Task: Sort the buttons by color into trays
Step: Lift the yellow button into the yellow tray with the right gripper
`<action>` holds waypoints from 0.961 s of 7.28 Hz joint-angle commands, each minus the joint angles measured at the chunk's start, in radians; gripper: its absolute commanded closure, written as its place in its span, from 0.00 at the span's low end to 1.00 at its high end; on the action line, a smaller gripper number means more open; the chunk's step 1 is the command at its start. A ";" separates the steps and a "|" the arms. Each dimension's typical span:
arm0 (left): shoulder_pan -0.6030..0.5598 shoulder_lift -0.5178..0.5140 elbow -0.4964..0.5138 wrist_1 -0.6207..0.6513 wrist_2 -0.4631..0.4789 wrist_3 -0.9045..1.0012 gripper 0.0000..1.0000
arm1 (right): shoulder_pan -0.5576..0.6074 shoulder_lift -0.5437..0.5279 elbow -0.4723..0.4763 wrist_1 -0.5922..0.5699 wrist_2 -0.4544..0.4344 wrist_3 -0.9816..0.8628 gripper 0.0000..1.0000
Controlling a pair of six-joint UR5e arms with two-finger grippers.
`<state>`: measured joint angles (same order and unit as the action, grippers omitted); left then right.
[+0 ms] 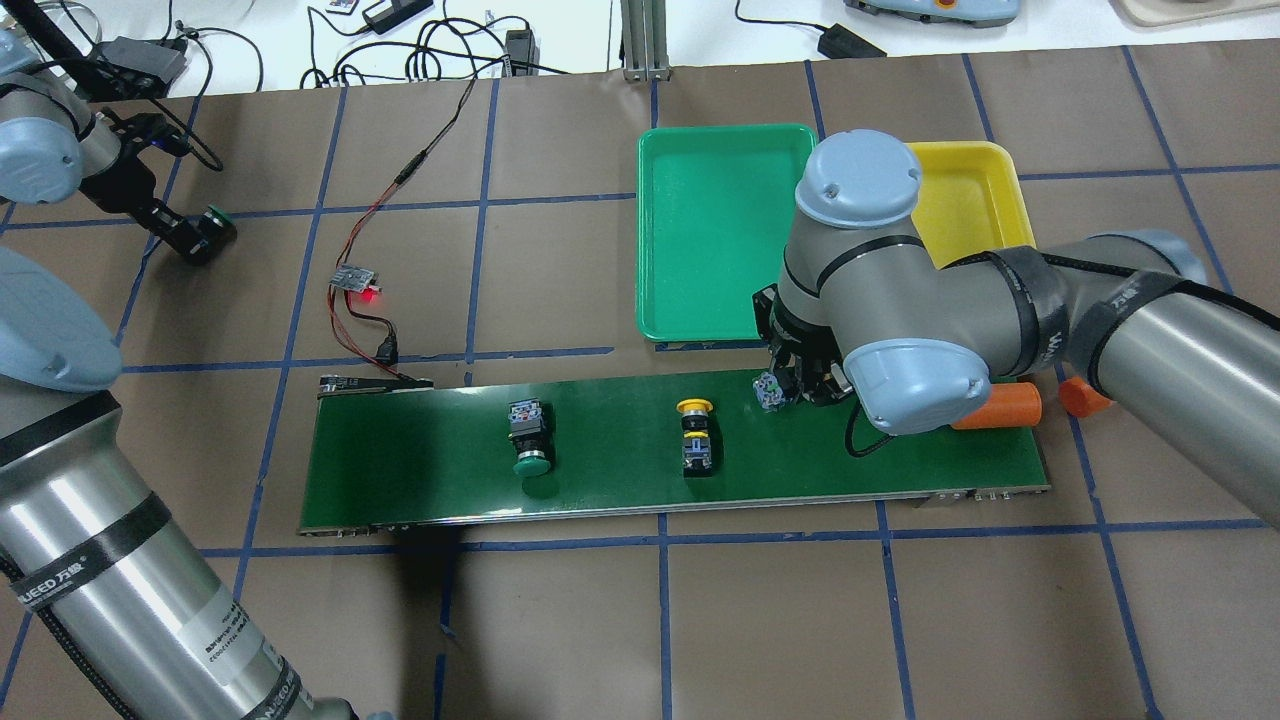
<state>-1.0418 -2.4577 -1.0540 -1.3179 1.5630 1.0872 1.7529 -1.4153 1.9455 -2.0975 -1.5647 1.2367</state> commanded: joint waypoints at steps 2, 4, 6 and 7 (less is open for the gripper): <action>-0.071 0.145 -0.074 -0.160 0.000 -0.167 1.00 | -0.209 0.024 -0.120 -0.016 -0.041 -0.292 1.00; -0.154 0.358 -0.354 -0.146 -0.011 -0.361 1.00 | -0.326 0.193 -0.262 -0.047 -0.034 -0.469 1.00; -0.255 0.565 -0.567 -0.142 -0.014 -0.591 1.00 | -0.326 0.353 -0.379 -0.128 -0.041 -0.500 0.01; -0.324 0.629 -0.656 -0.135 -0.014 -0.750 1.00 | -0.323 0.346 -0.366 -0.110 -0.044 -0.502 0.00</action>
<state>-1.2875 -1.9261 -1.5915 -1.4595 1.5500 0.5022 1.4301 -1.0967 1.5933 -2.2048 -1.6066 0.7476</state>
